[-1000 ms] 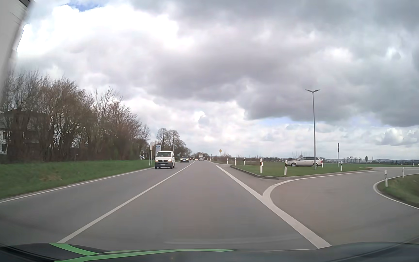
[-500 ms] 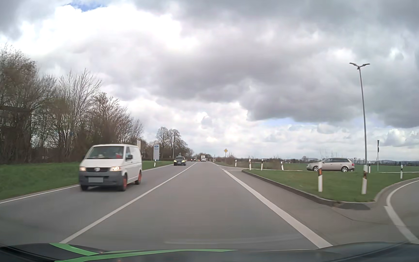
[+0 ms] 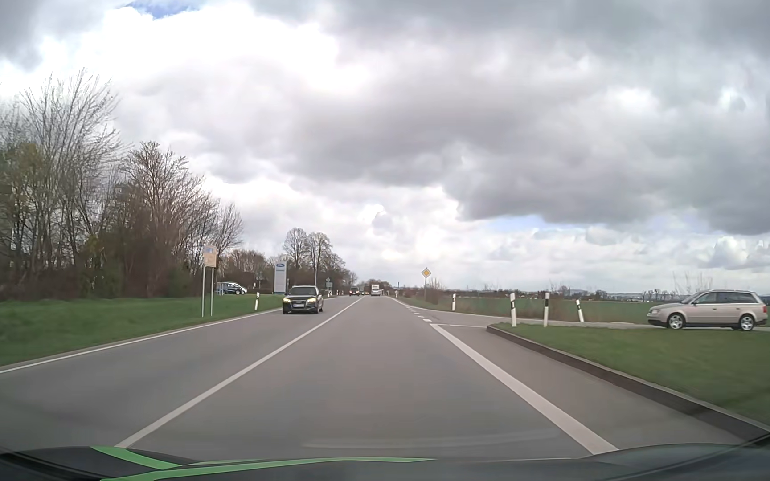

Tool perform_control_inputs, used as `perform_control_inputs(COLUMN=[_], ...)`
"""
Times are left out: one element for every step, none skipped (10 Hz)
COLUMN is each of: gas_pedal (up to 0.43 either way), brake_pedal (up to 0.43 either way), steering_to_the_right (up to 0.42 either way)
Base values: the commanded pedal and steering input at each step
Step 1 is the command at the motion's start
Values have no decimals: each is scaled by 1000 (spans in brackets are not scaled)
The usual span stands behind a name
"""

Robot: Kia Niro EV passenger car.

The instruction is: Follow the waypoints while adhering to traffic rules and regulations

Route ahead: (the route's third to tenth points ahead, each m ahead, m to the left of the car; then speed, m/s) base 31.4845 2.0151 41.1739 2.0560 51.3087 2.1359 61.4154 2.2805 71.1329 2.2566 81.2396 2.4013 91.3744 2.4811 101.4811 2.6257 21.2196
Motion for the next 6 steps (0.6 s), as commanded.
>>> perform_control_inputs(gas_pedal=[209,209,209,209,209,209], brake_pedal=[0,0,0,0,0,0], steering_to_the_right=[0,0,0,0,0,0])
